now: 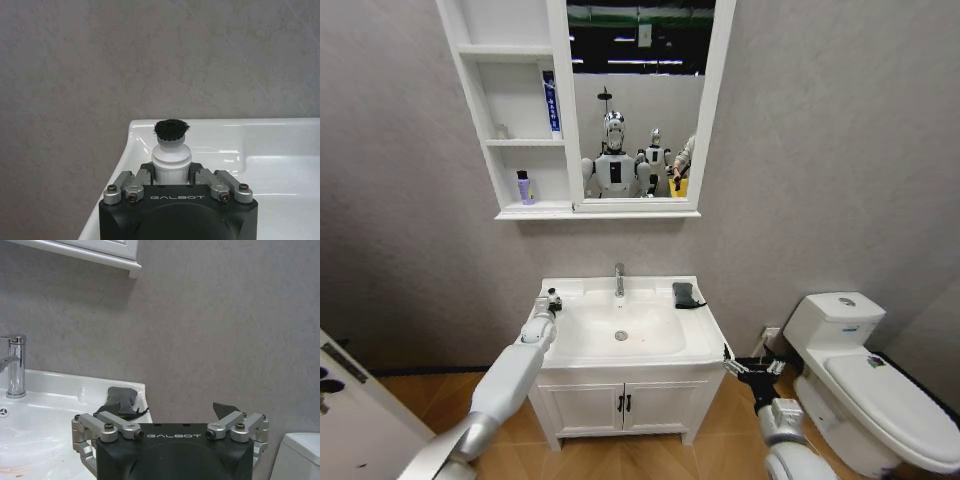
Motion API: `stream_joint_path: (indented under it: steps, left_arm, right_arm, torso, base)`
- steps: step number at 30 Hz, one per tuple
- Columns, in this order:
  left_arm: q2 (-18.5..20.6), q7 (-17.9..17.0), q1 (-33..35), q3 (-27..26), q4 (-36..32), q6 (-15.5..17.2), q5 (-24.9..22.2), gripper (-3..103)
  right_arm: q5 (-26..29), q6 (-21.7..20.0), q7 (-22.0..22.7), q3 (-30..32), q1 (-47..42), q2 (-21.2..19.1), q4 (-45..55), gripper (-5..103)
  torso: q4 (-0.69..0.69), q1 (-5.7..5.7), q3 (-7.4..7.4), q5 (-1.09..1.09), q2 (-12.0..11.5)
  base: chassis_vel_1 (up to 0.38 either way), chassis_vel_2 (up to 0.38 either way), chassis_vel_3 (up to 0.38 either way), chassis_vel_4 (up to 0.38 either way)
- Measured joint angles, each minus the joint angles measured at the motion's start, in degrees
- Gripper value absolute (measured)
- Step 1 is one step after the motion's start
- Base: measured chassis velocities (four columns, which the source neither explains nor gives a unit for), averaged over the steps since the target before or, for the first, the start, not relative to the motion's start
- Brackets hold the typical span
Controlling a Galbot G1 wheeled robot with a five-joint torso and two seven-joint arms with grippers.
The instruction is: Move facial cleanser and shampoo from washbasin to cabinet, then wipe washbasin with towel.
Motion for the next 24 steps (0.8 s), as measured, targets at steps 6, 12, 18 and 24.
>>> stream_joint_path:
  steps: [6,12,18,24]
  left_arm:
    - [4.4,-3.6,1.3,0.5,-11.7,2.9,-6.4,34]
    - [11.2,-9.1,0.4,1.2,-26.9,6.8,-14.4,34]
    - [27.1,-16.4,-9.1,2.3,-44.7,15.4,-32.7,34]
    - [29.0,-15.5,-24.7,8.7,-40.1,19.2,-40.8,34]
  right_arm:
    - [-0.1,-0.2,0.0,-0.5,0.6,0.0,-0.3,100]
    - [-0.3,-0.2,0.0,-0.6,0.7,0.1,-0.4,100]
    - [-1.1,0.1,-0.3,-1.0,-0.2,0.9,0.4,100]
    - [-2.4,0.5,-0.3,-2.1,0.1,1.5,0.4,100]
  torso:
    - [0.0,0.0,0.0,-0.02,0.0]
    - [-0.03,0.0,0.0,0.0,0.0]
    - [0.03,-0.02,-0.02,0.02,0.0]
    - [0.0,-0.02,-0.01,0.01,0.0]
  base:
    - [0.0,0.0,0.0,0.0]
    - [0.0,0.0,0.0,0.0]
    - [0.0,0.0,0.0,0.0]
    - [0.0,0.0,0.0,0.0]
